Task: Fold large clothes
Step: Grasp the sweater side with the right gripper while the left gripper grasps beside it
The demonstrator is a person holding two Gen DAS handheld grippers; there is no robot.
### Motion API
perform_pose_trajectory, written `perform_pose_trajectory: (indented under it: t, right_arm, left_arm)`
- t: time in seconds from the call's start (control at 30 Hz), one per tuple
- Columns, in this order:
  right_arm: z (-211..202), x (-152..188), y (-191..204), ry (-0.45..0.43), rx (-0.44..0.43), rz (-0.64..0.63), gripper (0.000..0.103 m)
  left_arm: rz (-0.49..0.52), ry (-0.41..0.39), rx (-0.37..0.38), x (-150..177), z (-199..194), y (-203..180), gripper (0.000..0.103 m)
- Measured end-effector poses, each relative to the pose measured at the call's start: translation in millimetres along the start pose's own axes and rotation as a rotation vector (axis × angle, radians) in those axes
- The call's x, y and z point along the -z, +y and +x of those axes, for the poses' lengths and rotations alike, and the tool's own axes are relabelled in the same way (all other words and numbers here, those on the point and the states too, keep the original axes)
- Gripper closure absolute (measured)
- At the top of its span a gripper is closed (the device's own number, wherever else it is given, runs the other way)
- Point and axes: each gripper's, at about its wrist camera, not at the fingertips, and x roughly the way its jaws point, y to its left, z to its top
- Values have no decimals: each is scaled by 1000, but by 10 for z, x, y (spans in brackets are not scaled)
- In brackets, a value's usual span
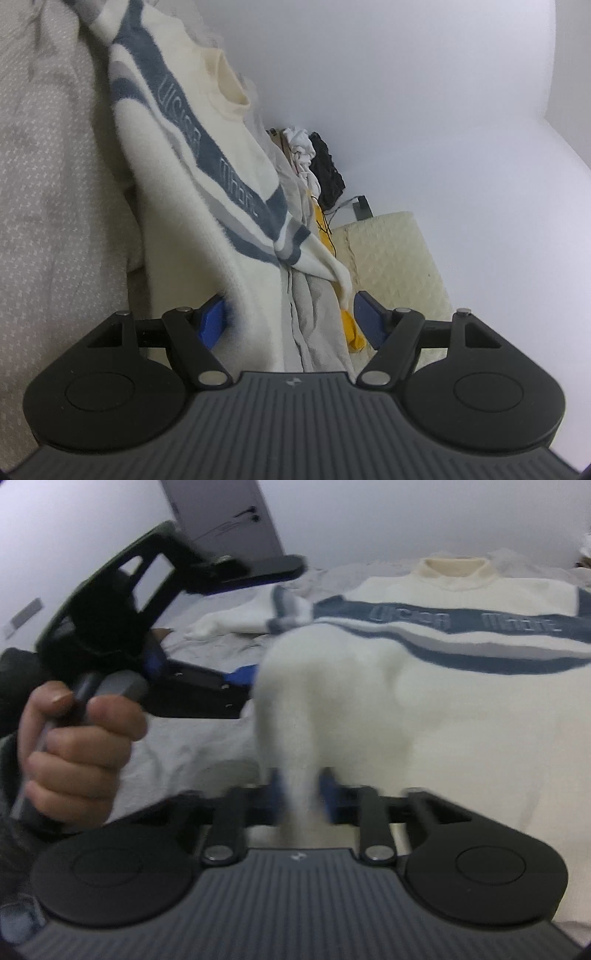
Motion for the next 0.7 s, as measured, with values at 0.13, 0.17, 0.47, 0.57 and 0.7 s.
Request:
perform_pose_trajectory:
  t: [0.13, 0.17, 0.47, 0.57, 0.7]
  right_arm:
    - [-89, -107, -235, -57, -47, 131, 88]
    - [-107, -131, -340, -71, -66, 191, 89]
    - [42, 47, -1270, -70, -96, 744, 89]
    - [59, 89, -1336, -73, -83, 784, 89]
    - [36, 123, -1295, -74, -77, 801, 87]
  left_arm:
    - [-32, -7, 7, -29, 41, 48, 28]
    - [-38, -10, 3, -18, 44, 59, 28]
    - [-13, 72, -230, 269, 259, 209, 28]
    - [-40, 117, -240, 375, 392, 278, 29]
    - [-118, 124, -192, 450, 471, 350, 29]
